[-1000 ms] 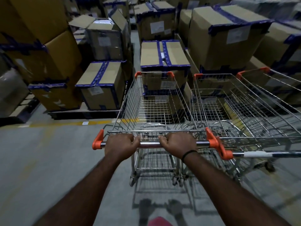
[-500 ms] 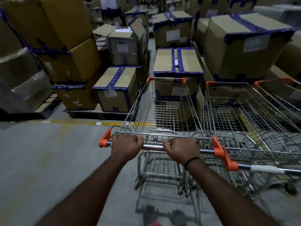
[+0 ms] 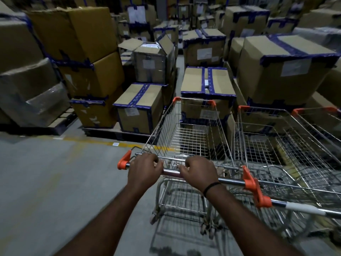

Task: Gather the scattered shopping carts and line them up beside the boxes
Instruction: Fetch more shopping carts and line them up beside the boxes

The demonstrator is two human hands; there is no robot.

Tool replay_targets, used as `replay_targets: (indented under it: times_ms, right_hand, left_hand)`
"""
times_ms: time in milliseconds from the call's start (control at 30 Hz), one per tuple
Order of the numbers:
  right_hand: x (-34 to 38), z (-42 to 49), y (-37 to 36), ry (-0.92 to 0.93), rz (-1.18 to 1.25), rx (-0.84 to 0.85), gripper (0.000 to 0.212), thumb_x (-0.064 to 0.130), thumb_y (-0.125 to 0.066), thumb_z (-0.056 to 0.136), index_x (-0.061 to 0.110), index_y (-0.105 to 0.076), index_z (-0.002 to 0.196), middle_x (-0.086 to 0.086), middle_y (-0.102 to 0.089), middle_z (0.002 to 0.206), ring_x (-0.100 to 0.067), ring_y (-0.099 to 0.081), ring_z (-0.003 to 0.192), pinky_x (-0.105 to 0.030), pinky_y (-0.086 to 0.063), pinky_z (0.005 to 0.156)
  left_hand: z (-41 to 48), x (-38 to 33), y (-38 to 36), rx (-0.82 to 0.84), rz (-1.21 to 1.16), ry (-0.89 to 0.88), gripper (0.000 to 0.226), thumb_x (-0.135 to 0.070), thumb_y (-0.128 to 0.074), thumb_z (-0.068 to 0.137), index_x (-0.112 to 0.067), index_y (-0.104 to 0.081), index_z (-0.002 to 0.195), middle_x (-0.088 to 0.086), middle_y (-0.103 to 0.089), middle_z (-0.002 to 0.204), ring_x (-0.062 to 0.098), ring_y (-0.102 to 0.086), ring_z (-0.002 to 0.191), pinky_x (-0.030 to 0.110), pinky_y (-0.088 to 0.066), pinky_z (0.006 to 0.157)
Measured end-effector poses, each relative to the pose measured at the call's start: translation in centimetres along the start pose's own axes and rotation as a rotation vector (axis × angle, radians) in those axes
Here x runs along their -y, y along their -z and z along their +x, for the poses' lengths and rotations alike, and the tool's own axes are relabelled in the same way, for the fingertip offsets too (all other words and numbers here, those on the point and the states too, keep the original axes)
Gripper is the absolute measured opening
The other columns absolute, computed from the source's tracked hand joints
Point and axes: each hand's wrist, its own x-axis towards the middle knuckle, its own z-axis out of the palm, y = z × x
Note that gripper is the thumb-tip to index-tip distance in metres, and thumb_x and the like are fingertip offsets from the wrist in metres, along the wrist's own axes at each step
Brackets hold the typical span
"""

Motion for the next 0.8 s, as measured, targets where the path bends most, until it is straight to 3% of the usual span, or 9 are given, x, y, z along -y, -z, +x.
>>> replay_targets:
  times_ms: [133, 300, 467, 800]
  right_hand:
    - [4.7, 0.8, 0.0, 0.103, 0.057, -0.026, 0.036, 0.053, -0.049, 0.091, 0.022, -0.067, 0.093, 0.001, -0.066, 0.095, -0.024, -0.060, 0.094, -0.037, -0.045, 0.078]
    - [12.9, 0.4, -0.6, 0.268, 0.142, 0.002, 0.036, 0.054, -0.052, 0.090, 0.022, -0.068, 0.086, 0.000, -0.067, 0.089, -0.025, -0.063, 0.088, -0.035, -0.044, 0.068]
    - [23.9, -3.3, -2.2, 0.456, 0.261, 0.157, 0.034, 0.055, -0.052, 0.091, 0.026, -0.058, 0.076, 0.002, -0.063, 0.081, -0.022, -0.062, 0.077, -0.033, -0.040, 0.059]
    - [44.8, -17.1, -4.9, 0.990, 0.192, 0.458, 0.037, 0.059, -0.050, 0.094, 0.026, -0.068, 0.098, 0.004, -0.066, 0.102, -0.018, -0.062, 0.090, -0.031, -0.046, 0.070]
  left_hand:
    - [-1.6, 2.5, 2.6, -0.101, 0.000, 0.036, 0.016, -0.038, -0.064, 0.089, -0.023, -0.071, 0.094, -0.002, -0.068, 0.099, 0.023, -0.059, 0.102, 0.039, -0.048, 0.088]
    - [-5.9, 8.2, 7.5, -0.140, -0.010, 0.184, 0.019, -0.038, -0.065, 0.089, -0.025, -0.069, 0.102, -0.003, -0.065, 0.104, 0.026, -0.057, 0.103, 0.038, -0.048, 0.082]
    - [-14.6, 15.3, 13.7, -0.169, 0.033, 0.415, 0.027, -0.045, -0.060, 0.093, -0.025, -0.067, 0.111, -0.006, -0.061, 0.118, 0.020, -0.051, 0.117, 0.036, -0.047, 0.088]
    - [-37.9, 25.9, 24.3, -0.334, 0.031, 0.873, 0.027, -0.047, -0.060, 0.093, -0.029, -0.064, 0.114, -0.007, -0.057, 0.125, 0.020, -0.049, 0.120, 0.037, -0.047, 0.093]
